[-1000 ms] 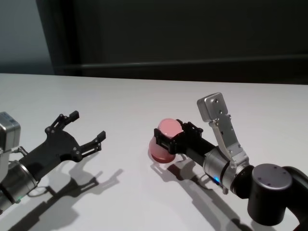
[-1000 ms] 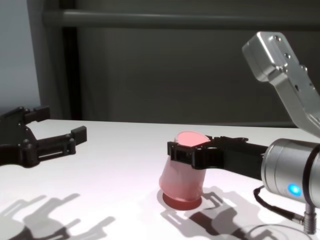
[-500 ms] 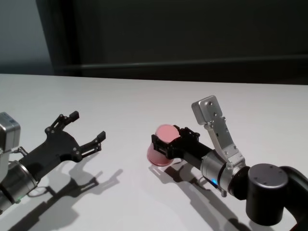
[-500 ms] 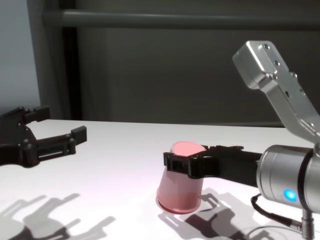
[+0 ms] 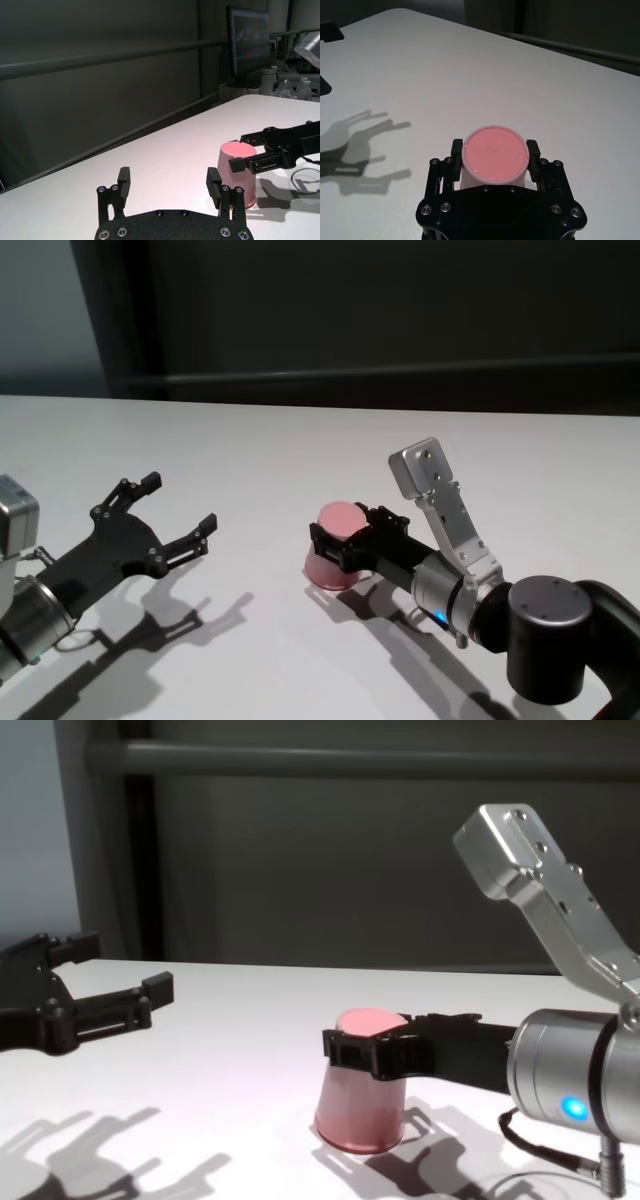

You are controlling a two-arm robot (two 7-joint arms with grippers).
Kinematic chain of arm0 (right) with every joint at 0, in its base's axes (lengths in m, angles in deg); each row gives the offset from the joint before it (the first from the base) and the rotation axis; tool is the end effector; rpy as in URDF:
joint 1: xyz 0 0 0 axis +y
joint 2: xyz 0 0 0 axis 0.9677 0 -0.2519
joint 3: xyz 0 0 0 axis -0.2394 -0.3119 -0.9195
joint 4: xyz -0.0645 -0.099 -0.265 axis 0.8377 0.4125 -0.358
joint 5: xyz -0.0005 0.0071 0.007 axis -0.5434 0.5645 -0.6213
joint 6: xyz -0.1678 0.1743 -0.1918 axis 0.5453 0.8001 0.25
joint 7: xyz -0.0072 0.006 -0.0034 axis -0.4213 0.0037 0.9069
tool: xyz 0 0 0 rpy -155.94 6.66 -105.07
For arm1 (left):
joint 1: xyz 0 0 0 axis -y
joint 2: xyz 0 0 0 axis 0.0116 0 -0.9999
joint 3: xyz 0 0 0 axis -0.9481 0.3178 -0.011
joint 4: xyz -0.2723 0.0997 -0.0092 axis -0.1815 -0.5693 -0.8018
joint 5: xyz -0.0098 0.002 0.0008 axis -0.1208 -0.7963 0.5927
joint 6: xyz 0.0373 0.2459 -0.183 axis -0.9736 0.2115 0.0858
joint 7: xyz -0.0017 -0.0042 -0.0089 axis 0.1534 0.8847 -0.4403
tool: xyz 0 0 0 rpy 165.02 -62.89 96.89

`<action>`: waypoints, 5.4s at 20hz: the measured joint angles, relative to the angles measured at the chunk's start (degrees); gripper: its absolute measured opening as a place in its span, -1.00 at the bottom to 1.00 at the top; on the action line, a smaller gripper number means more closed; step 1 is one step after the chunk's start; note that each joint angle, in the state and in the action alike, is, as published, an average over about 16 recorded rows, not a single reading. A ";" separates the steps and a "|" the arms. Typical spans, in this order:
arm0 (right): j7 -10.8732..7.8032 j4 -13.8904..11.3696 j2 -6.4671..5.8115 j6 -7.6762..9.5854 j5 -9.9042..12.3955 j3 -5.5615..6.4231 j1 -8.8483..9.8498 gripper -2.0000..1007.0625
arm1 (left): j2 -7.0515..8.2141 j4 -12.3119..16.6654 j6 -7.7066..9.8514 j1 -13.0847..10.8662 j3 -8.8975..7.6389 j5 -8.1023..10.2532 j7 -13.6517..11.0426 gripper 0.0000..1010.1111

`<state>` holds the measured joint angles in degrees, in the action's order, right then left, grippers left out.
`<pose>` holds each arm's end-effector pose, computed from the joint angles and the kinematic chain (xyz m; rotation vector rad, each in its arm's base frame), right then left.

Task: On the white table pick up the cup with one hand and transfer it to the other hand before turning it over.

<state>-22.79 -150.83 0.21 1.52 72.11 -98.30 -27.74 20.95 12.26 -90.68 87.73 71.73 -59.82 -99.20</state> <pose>0.3396 0.0869 -0.2618 -0.2376 0.2206 -0.9278 0.3035 0.0955 -0.2883 0.0894 -0.1015 0.8590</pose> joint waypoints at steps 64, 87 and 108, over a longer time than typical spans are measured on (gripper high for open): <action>1.76 0.40 2.48 -9.93 0.05 17.00 7.98 0.99 | 0.00 0.00 0.00 0.00 0.00 0.00 0.00 0.98; 1.79 0.30 2.44 -9.81 -0.04 16.72 7.76 0.99 | 0.00 0.00 0.00 0.00 0.00 0.00 0.00 0.98; 1.81 0.22 2.39 -9.81 -0.11 16.64 7.69 0.99 | 0.00 0.00 0.00 0.00 0.00 0.00 0.00 0.98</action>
<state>-20.98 -150.61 2.61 -8.29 72.00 -81.66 -20.06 20.95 12.27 -90.68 87.73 71.73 -59.82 -99.20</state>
